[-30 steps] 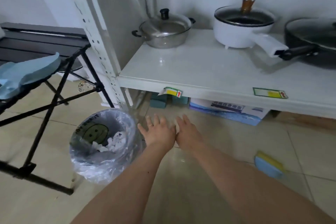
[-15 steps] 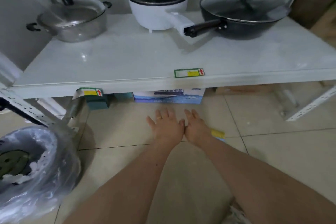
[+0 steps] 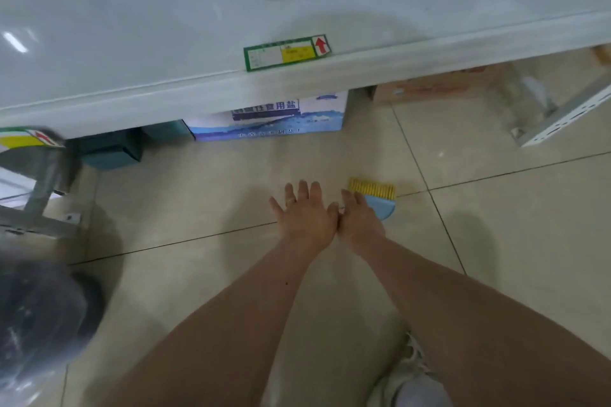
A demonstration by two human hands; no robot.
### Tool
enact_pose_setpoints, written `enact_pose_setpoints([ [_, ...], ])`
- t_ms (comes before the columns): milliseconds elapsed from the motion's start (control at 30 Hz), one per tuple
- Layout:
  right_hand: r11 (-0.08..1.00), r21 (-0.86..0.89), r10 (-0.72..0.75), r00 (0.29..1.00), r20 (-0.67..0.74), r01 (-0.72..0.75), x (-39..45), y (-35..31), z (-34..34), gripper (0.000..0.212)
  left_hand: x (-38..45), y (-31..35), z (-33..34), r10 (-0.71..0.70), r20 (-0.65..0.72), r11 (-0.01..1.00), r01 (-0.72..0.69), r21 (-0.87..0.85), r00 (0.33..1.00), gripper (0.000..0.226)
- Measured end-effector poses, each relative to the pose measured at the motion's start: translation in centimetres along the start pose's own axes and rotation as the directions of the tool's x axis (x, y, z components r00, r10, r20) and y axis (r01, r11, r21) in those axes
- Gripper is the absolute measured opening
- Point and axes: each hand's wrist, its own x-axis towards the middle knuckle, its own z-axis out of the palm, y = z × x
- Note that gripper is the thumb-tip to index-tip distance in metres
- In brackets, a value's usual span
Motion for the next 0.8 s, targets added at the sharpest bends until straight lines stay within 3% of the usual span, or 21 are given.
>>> enact_pose_setpoints([
  [267,0.983,0.043,0.177,0.984,0.000,-0.177,2.7,2.6,2.5,0.050,2.5,0.1,3.9,0.008,0.090,1.000,-0.010,0.024,0.996,0.063],
  [600,0.898,0.147,0.424,0.905,-0.031,-0.416,5.2,6.5,5.3,0.042,4.4,-2.1,7.7,-0.013,0.168,1.000,0.013,0.001,0.986,0.062],
  [800,0.848,0.232,0.506,0.858,-0.084,-0.477,5.8,6.1,6.1,0.043,5.1,-3.3,8.6,-0.032,0.189,0.999,0.034,-0.010,0.981,0.062],
])
